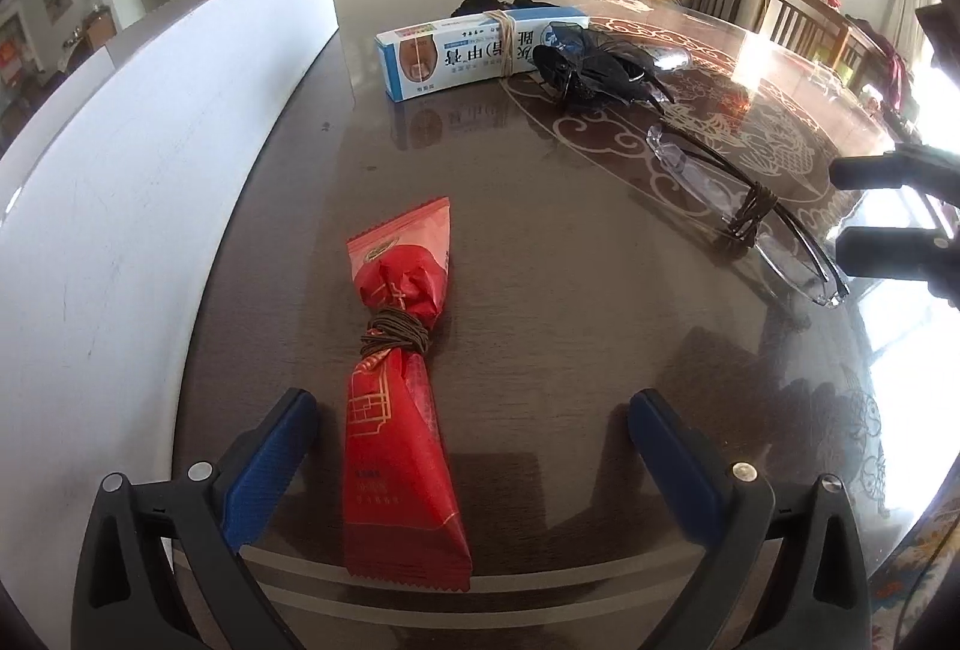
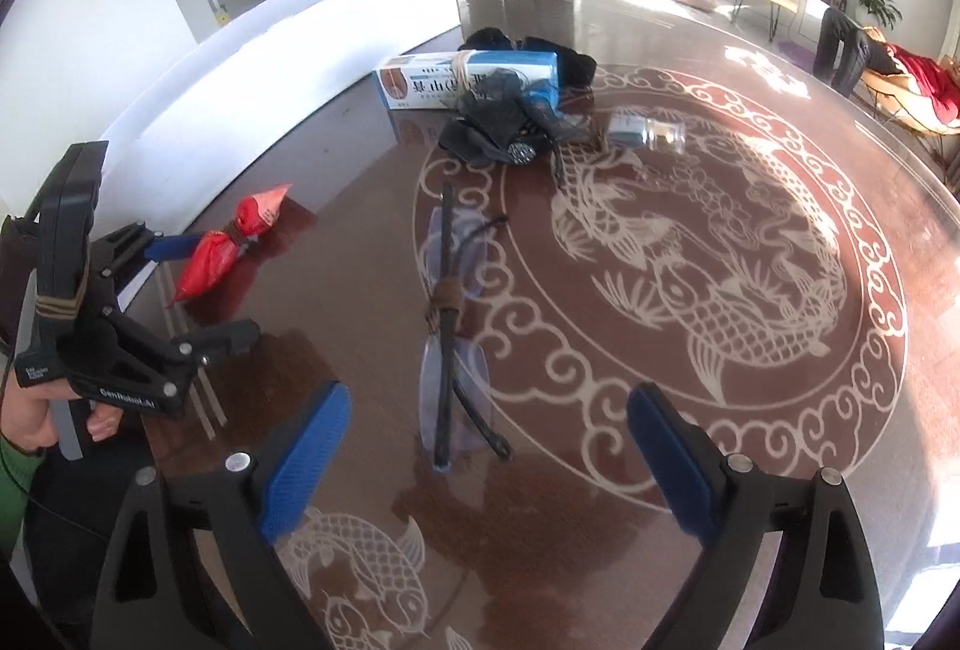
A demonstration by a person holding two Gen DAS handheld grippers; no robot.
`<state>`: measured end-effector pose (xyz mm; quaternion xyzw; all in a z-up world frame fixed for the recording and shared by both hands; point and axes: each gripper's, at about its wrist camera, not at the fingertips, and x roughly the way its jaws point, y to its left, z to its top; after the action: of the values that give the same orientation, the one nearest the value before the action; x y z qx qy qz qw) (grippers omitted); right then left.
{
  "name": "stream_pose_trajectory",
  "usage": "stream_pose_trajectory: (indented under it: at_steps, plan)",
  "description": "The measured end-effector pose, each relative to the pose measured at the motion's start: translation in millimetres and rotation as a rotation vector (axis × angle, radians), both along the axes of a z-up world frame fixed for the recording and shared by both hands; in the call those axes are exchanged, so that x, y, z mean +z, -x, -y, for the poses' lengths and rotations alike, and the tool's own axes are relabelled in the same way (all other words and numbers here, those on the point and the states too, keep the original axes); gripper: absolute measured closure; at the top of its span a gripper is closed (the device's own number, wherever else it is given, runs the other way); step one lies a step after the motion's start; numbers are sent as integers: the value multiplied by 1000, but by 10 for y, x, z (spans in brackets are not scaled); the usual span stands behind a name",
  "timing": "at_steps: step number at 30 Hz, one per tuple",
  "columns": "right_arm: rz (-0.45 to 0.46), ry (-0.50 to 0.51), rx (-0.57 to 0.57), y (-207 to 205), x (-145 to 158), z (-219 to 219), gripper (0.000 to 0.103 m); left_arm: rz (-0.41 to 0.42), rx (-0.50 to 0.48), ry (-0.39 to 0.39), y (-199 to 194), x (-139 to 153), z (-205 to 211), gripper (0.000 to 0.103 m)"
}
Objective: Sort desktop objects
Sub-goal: 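Close the left tool on the candy while the right tool grasps the black-framed glasses, then carry candy and glasses into the cardboard bin and release both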
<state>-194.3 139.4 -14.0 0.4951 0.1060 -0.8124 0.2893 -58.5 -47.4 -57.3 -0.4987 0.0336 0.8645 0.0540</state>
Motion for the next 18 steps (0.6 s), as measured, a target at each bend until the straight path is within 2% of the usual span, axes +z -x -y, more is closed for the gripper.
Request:
stream_pose_trajectory:
  at_steps: [2, 3, 4, 5, 6, 7, 8, 9, 10, 13, 18]
  plan:
    - [48, -46, 13, 181, -12, 251, 9, -10, -4, 2, 16, 30, -3, 10]
    - [74, -76, 20, 259, -55, 365, 11, -22, -11, 0, 11, 58, -4, 28]
    - [100, -110, 33, 315, -114, 477, 18, -29, -17, 2, 3, 84, -3, 47]
    - [113, -142, 46, 350, -169, 564, 23, -34, -22, 4, -3, 103, 6, 58]
    - [127, -171, 62, 368, -232, 634, 38, -33, -25, 4, -14, 115, 22, 74]
    - [138, -201, 73, 366, -281, 674, 51, -32, -29, -6, -34, 121, 43, 83]
    - [108, -225, 78, 344, -273, 701, 66, -35, -34, -18, -71, 128, 64, 84]
    - [111, -232, 77, 328, -263, 702, 89, -47, -37, -24, -123, 133, 83, 84]
    - [119, -226, 73, 309, -243, 682, 90, -63, -37, -37, -190, 142, 103, 84]
    - [64, -225, 74, 177, -96, 571, 91, -96, -14, -129, -394, 195, 167, 84]
    - [23, -208, 61, 16, 161, 300, 91, -177, 5, -217, -668, 468, 177, 84]
